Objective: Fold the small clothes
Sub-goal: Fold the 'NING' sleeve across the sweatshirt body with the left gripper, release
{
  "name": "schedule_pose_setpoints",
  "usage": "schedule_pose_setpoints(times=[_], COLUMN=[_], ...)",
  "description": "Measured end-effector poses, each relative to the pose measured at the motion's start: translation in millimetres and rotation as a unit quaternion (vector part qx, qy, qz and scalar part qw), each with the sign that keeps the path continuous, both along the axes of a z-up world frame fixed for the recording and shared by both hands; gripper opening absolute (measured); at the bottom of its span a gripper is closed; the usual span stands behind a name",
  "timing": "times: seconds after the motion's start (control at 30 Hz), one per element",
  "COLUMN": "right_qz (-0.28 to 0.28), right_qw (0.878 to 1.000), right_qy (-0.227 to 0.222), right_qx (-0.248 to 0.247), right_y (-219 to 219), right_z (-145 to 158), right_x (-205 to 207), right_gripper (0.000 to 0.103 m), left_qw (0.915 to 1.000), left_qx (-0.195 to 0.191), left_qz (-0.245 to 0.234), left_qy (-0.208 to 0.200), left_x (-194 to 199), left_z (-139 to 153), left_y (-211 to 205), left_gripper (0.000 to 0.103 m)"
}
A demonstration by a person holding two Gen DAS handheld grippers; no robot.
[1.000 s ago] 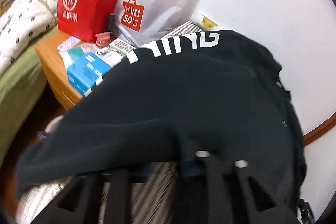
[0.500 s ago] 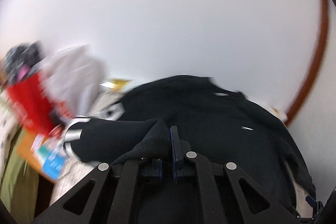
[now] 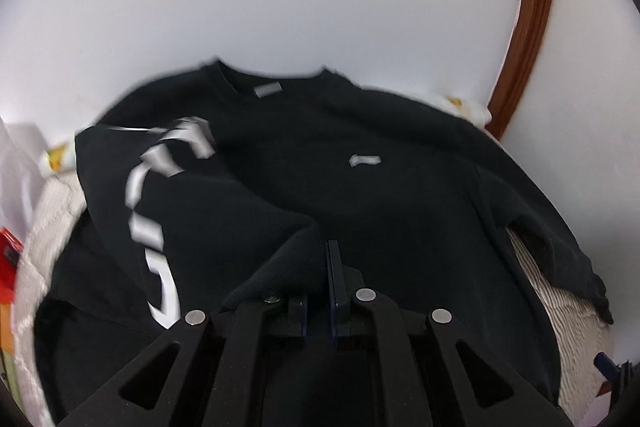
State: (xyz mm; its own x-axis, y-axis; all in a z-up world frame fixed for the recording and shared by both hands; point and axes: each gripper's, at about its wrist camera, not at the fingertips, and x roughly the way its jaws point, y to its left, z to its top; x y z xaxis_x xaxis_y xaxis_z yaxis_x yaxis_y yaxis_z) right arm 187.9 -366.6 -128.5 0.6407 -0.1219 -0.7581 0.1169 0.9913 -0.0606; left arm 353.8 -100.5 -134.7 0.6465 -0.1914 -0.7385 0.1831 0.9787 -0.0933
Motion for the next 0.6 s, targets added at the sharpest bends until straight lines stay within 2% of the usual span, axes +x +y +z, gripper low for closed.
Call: schedule_pose_setpoints(times=[0.1,0.13,0.17,0.23,0.43,0.6], right_qz=[-0.004,-0.004,-0.003,0.000,0.008,0.000], right_qw=[1.000,1.000,1.000,1.000,1.000,1.000], right_qy=[0.007,0.008,0.007,0.003,-0.002,0.011], right_qx=[0.002,0.003,0.004,0.004,0.025,-0.006], right_y=[-5,-5,-4,-1,5,9], right_z=[-3,-4,-4,-5,-6,-15], right_x=[-8,-10,-12,-18,-37,-53], right_gripper=[0.103,0.103,0.103,0.103,0.101,0.100], left_qw=[0.9996,0.9996,0.9997,0.9998,0.9997,0.9960], left_qx=[-0.006,-0.004,0.000,0.000,0.015,0.042], left_qz=[-0.006,-0.005,-0.002,-0.005,0.018,0.079], left_qy=[0.026,0.028,0.026,0.020,-0.002,0.000], left_x=[-8,-9,-16,-28,-87,-144], left_z=[-4,-4,-3,0,21,15], left_y=[-3,-1,1,8,63,125], left_gripper=[0.025,0.035,0.050,0.071,0.071,0.071])
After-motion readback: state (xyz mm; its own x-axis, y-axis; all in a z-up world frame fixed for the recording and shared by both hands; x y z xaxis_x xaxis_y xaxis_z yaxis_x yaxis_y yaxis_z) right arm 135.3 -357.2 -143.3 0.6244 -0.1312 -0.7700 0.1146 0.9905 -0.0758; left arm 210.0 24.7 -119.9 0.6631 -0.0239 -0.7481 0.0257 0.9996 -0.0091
